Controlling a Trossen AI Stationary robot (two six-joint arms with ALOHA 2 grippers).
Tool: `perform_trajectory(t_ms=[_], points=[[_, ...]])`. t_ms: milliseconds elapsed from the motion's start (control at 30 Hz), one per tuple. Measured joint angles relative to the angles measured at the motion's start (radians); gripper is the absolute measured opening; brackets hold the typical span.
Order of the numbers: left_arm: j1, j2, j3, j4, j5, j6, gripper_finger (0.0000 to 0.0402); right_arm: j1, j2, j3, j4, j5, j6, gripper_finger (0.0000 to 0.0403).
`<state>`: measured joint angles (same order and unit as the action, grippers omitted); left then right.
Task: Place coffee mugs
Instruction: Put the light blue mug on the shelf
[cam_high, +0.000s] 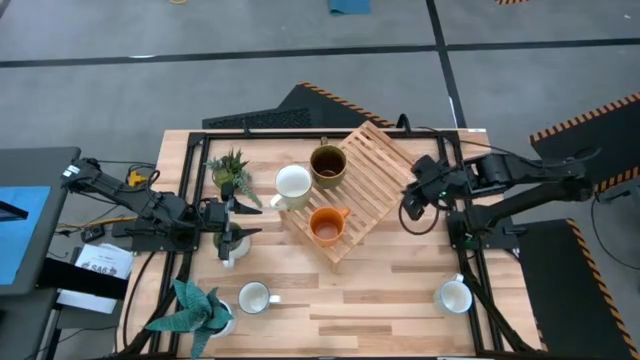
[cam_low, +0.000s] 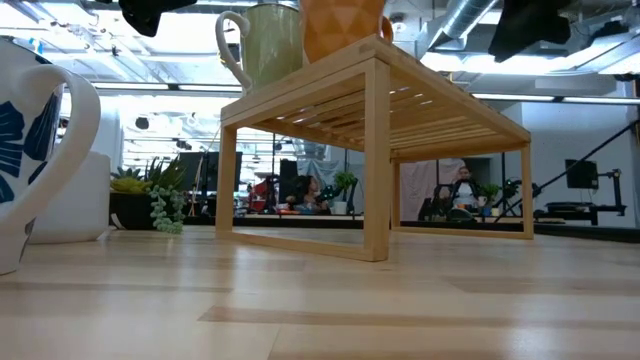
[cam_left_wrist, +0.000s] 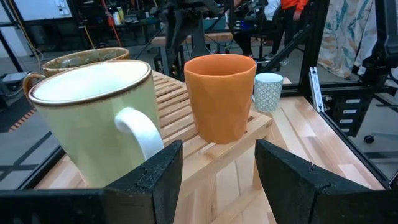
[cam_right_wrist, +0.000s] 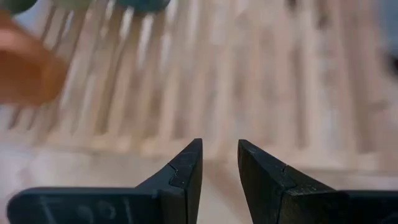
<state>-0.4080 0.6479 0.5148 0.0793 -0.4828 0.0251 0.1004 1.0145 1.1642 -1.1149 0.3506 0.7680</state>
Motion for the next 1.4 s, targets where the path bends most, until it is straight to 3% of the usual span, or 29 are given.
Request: perform_trajectory(t_ms=[167, 367, 533, 767, 1000, 1400], points=[[0.0, 0.0, 0.0, -0.002, 0.0, 0.003, 0.0187, 0.078, 0.062, 0.0, -0.001, -0.232, 0.108, 0.0127], [0.0, 0.0, 0.0, -0.002, 0.001, -0.001, 0.0187, 0.293, 0.157, 0.0, -0.001, -0.374, 0.307, 0.0127], [0.0, 0.0, 0.0, -0.002, 0.002, -0.005, 0.0187, 0.504, 0.244, 0.0, -0.002, -0.405, 0.515, 0.0127], [0.0, 0.0, 0.0, -0.002, 0.002, -0.011, 0.0187, 0.712, 0.363, 0.0, -0.006, -0.432, 0.954, 0.0127], [0.0, 0.0, 0.0, 0.0, 0.002, -0.011, 0.0187, 0.773, 0.46, 0.0, -0.054, -0.554, 1.19, 0.0127], [0.0, 0.0, 0.0, 0.001, 0.001, -0.009, 0.0187, 0.739, 0.539, 0.006, -0.071, -0.594, 1.187, 0.0127]])
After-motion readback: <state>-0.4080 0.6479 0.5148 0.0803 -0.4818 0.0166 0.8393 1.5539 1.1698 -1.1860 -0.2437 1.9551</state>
